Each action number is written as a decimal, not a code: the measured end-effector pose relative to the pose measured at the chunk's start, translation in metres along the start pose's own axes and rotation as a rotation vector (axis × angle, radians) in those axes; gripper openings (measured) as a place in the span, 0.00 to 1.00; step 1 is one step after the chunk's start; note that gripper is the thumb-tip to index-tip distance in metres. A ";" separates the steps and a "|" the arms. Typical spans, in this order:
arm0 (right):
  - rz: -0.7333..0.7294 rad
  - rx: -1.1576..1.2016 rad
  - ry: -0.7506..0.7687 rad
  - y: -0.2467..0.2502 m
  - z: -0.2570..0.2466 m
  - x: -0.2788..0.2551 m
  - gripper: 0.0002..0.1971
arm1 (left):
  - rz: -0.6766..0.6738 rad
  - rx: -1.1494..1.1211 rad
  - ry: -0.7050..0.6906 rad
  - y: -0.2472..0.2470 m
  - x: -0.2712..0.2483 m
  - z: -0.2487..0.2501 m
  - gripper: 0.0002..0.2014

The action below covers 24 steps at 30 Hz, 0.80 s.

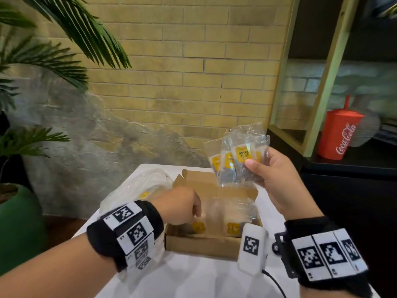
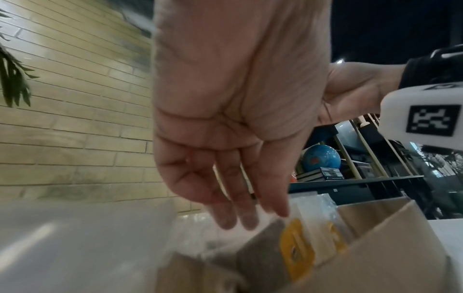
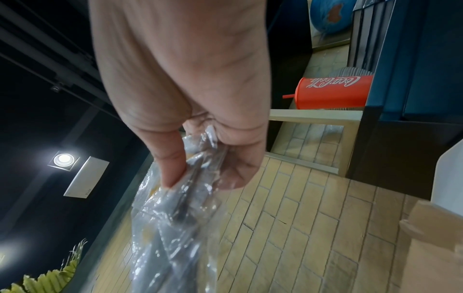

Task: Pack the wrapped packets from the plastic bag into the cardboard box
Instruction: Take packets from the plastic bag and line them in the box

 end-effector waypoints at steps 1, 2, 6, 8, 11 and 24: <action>-0.002 -0.005 -0.001 -0.001 0.000 0.000 0.11 | 0.011 0.002 0.001 0.000 0.000 -0.001 0.08; -0.003 -0.009 -0.001 -0.001 0.000 0.000 0.12 | 0.026 0.009 0.005 0.001 0.000 -0.001 0.09; 0.003 -0.037 -0.001 -0.002 0.000 0.000 0.13 | 0.100 0.028 0.023 0.006 0.000 -0.003 0.12; 0.004 -0.042 0.000 -0.002 0.000 0.000 0.13 | 0.112 0.046 0.035 0.005 0.002 -0.005 0.12; 0.007 -0.046 0.004 -0.002 0.000 -0.001 0.11 | 0.130 0.062 0.091 0.004 0.004 -0.006 0.10; -0.051 0.102 -0.088 -0.020 0.011 0.001 0.12 | 0.564 -1.262 -0.189 0.035 -0.001 0.027 0.16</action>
Point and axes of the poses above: each hand's wrist, its own x-axis towards the middle knuckle, its own y-axis out of the back of the hand, z = x × y, the point moved 4 cm from there along x, towards the middle knuckle, and after that the axes turned 14 degrees about -y, right-handed, at the moved point
